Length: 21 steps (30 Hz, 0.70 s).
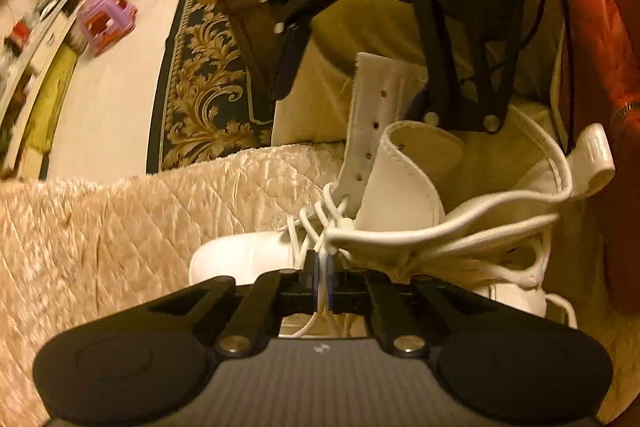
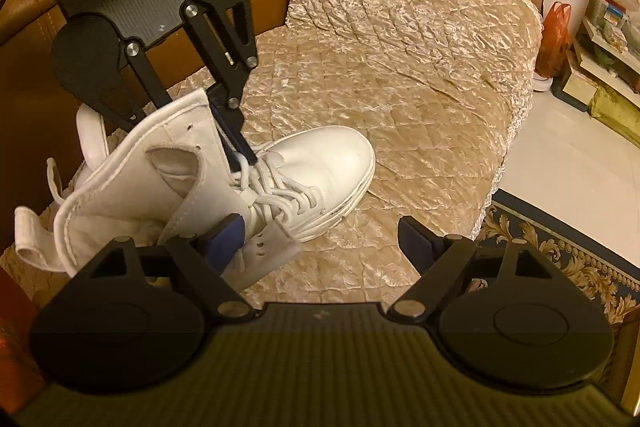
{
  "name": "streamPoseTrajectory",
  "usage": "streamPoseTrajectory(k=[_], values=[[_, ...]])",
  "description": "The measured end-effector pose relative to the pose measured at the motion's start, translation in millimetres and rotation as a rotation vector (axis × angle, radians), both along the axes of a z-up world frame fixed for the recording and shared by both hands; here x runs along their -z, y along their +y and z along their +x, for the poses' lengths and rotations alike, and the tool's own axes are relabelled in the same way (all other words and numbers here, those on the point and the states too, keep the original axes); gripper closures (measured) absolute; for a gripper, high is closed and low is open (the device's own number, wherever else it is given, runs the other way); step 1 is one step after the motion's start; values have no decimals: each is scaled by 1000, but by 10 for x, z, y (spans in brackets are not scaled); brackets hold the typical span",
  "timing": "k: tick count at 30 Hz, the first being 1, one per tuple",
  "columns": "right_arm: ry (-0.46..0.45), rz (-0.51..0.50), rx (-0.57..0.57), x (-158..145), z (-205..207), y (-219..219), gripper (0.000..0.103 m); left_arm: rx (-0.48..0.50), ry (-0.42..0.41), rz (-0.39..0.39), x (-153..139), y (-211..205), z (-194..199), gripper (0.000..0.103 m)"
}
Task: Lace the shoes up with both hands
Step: 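Pull the white lace strand taut with the left gripper while the right gripper holds the collar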
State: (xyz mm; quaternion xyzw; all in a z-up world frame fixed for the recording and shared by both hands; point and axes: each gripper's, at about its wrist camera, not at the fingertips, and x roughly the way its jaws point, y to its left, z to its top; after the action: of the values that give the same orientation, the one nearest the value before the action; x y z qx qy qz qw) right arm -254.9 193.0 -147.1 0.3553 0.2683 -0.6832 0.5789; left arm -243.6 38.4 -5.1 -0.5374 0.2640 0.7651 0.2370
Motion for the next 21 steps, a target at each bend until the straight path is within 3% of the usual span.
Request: streamPoseTrajectory(k=[4,8,14,21], values=[[-8,4,7,13,-14,2,12,-3,-12,-33,104,34,-13,98],[-2,1,3,3,4,2,12,-74,-32,-42,111,-57,60,84],[-1,-2,8,3,11,6,12,-144,-12,-34,1,-224,171,84],[-9,-3,18,5,10,9,12,-113,-28,10,-15,-175,100,84]])
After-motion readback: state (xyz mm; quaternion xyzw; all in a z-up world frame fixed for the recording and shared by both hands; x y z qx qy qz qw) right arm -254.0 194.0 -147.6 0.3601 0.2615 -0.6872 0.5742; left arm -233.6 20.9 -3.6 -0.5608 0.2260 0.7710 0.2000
